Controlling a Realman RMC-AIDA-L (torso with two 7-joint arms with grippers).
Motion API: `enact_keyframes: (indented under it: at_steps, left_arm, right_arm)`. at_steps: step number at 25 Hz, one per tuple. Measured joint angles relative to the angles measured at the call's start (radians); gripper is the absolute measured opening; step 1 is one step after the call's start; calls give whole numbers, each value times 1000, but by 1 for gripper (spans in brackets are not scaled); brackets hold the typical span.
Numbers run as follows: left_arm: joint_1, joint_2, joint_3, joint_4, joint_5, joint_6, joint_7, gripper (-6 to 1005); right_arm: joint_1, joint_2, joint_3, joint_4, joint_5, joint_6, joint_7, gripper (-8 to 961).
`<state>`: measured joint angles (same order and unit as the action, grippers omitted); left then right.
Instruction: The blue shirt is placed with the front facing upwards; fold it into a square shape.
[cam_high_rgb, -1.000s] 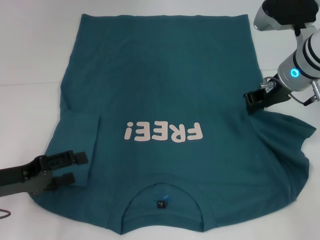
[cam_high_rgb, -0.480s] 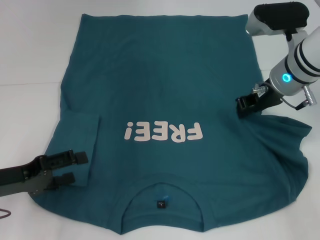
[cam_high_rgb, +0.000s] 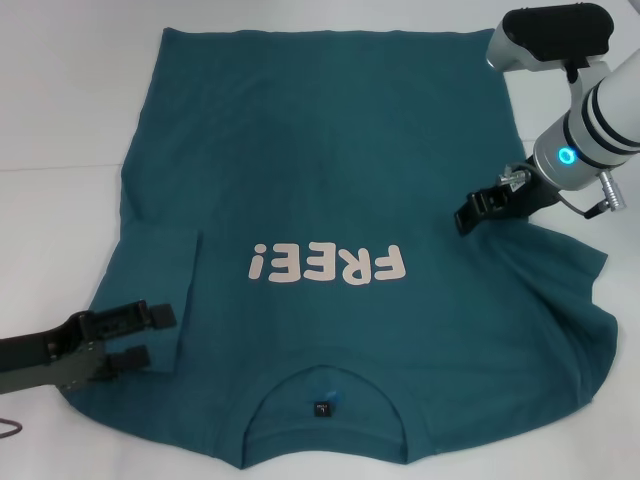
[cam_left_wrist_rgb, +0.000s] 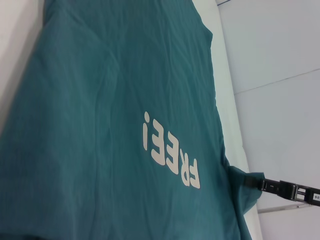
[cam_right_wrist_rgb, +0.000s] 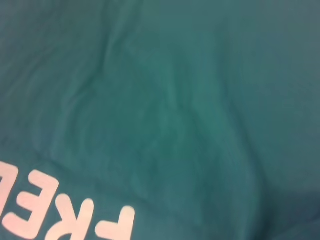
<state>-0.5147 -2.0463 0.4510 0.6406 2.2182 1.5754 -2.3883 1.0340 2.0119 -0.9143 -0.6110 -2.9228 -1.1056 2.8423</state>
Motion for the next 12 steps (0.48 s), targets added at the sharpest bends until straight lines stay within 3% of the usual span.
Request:
enact_keyframes:
  at_steps: [5,12]
  left_arm:
    - [-3,0,0,-10,0,-1,3,947]
    - [-10,0,0,-24,0,-12,5,947]
  right_arm:
    - [0,12,0,3,1,35,2,577]
    - [10,20,-59,51,-7,57,2,576]
